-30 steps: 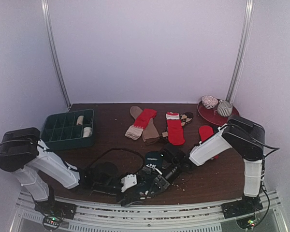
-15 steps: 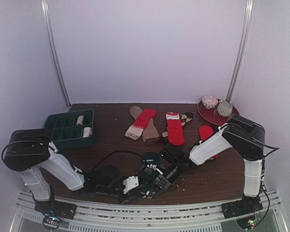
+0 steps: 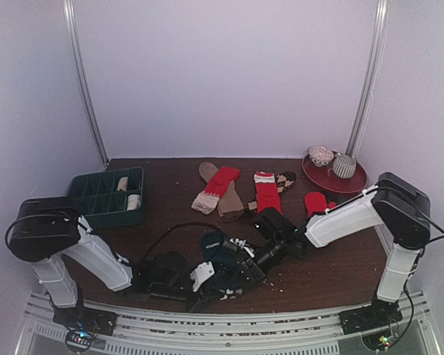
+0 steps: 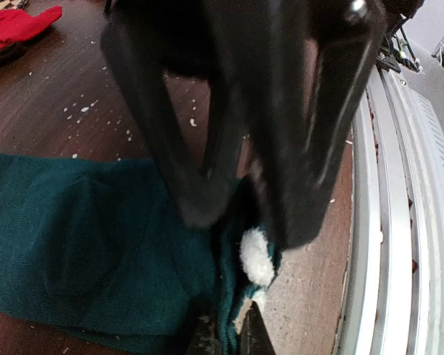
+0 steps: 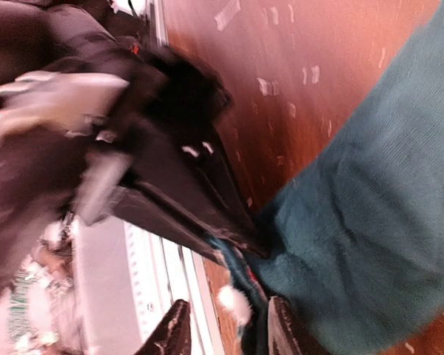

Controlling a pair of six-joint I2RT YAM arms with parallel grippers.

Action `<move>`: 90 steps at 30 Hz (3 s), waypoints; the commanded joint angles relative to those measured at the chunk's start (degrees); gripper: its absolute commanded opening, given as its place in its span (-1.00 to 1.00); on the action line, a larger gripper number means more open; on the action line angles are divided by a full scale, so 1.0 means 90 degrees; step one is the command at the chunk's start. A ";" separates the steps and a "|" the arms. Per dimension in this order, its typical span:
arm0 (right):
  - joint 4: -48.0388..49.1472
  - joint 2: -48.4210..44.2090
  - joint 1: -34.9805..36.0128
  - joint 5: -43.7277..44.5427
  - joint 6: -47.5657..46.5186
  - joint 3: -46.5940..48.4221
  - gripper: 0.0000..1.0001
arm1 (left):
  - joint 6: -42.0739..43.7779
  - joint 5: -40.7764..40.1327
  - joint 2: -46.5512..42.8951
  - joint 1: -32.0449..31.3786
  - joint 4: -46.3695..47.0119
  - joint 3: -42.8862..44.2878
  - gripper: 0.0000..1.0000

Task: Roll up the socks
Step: Roll a pair of socks at the center of the board.

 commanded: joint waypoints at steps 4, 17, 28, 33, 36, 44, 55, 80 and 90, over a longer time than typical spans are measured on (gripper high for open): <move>0.1999 -0.1947 0.0059 0.2032 -0.0761 -0.1671 -0.25 | -0.1631 0.1110 0.0356 0.0151 -0.1165 -0.0242 -1.00; 0.1705 -0.2262 0.1771 0.4920 -0.4588 -0.2097 -0.12 | -0.1818 0.1713 0.0679 0.0388 -0.2095 -0.0179 -1.00; 0.1448 -0.1586 0.2417 0.5268 -0.4241 -0.1792 -0.16 | -0.1734 0.1774 0.0851 0.0510 -0.2229 -0.0188 -1.00; 0.1593 -0.1829 0.2498 0.5515 -0.4087 -0.1905 -0.13 | -0.1701 0.1797 0.0966 0.0540 -0.2235 -0.0176 -1.00; 0.1546 -0.1633 0.2498 0.5560 -0.4050 -0.1826 -0.12 | -0.1677 0.1845 0.1017 0.0533 -0.2238 -0.0126 -1.00; 0.1409 -0.0790 0.2444 0.5497 -0.3637 -0.1561 -0.37 | -0.1608 0.1888 0.0989 0.0543 -0.2226 -0.0102 -1.00; 0.0727 -0.0904 0.1817 0.3553 -0.2339 -0.1555 -0.84 | -0.0964 -0.0402 -0.1382 0.0548 -0.3029 -0.0363 -0.20; -0.0454 0.1272 0.0579 -0.0073 0.0851 0.0343 -0.84 | 0.1123 0.0050 -0.1091 -0.0123 0.1207 -0.0823 0.57; -0.0396 0.1269 0.0503 -0.0042 0.0870 0.0321 -0.84 | 0.0822 0.0431 -0.0537 -0.0123 0.1493 -0.0971 0.04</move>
